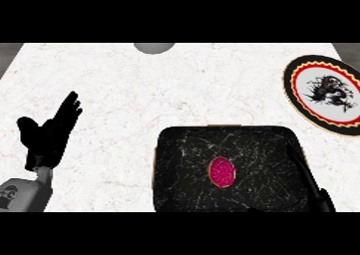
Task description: Pick the cupcake from the tray and place it in the plate
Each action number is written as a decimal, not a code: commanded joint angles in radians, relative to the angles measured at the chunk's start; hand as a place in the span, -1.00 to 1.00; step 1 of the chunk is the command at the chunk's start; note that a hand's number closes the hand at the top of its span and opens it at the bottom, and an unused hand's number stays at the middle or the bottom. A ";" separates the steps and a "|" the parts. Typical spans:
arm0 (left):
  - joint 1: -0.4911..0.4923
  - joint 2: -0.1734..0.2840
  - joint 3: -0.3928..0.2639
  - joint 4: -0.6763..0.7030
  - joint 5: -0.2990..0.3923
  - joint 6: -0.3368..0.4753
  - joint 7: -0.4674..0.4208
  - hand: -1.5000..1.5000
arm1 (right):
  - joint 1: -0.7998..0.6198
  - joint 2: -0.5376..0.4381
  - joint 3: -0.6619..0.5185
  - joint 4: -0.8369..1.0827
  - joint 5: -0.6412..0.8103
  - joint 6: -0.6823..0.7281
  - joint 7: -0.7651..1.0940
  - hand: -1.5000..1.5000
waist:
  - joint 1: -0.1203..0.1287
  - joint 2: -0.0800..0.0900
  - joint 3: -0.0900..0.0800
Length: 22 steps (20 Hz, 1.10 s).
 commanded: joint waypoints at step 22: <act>-0.022 -0.051 0.090 0.053 -0.058 -0.090 0.001 0.00 | -0.330 0.048 0.173 -0.112 0.451 0.501 0.961 -1.00 | 0.010 0.002 0.000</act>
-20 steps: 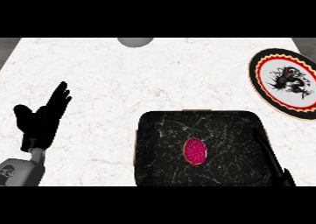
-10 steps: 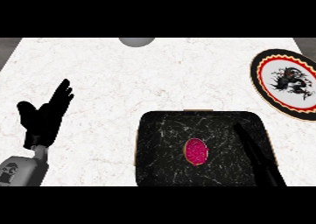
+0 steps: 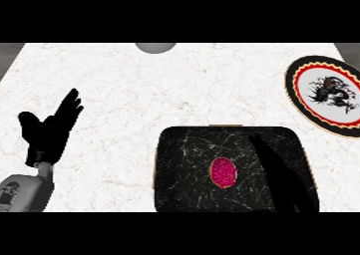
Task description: Pick the cupcake from the tray and place it in the plate
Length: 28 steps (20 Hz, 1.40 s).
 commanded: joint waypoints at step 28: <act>-0.003 -0.100 0.118 -0.088 -0.131 -0.081 0.125 0.00 | -0.202 0.295 -0.067 0.379 0.110 0.341 -0.058 1.00 | 0.000 0.000 0.001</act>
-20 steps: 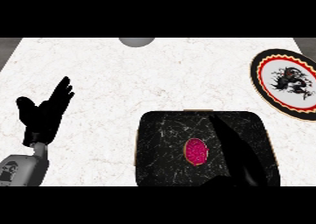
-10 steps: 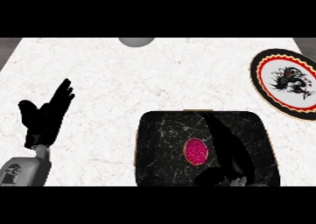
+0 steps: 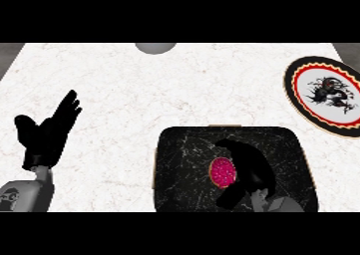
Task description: Pick the cupcake from the tray and place it in the plate
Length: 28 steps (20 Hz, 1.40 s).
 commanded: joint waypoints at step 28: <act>-0.013 -0.051 0.031 0.052 -0.061 -0.013 -0.031 0.00 | -0.369 -0.114 -0.305 0.176 0.257 -0.404 -0.346 1.00 | -0.018 0.000 0.003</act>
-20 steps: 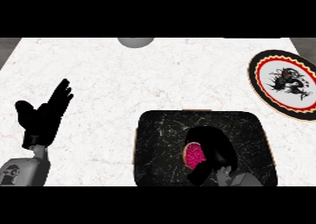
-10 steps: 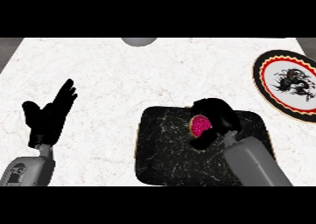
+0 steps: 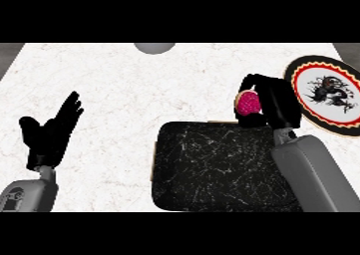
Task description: Pick the cupcake from the tray and place it in the plate
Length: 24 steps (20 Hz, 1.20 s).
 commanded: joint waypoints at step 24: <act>-0.075 -0.045 -0.005 0.019 -0.046 0.012 0.052 0.00 | -0.156 -0.314 -0.531 0.657 -0.180 -0.215 -0.349 1.00 | 0.019 0.010 0.001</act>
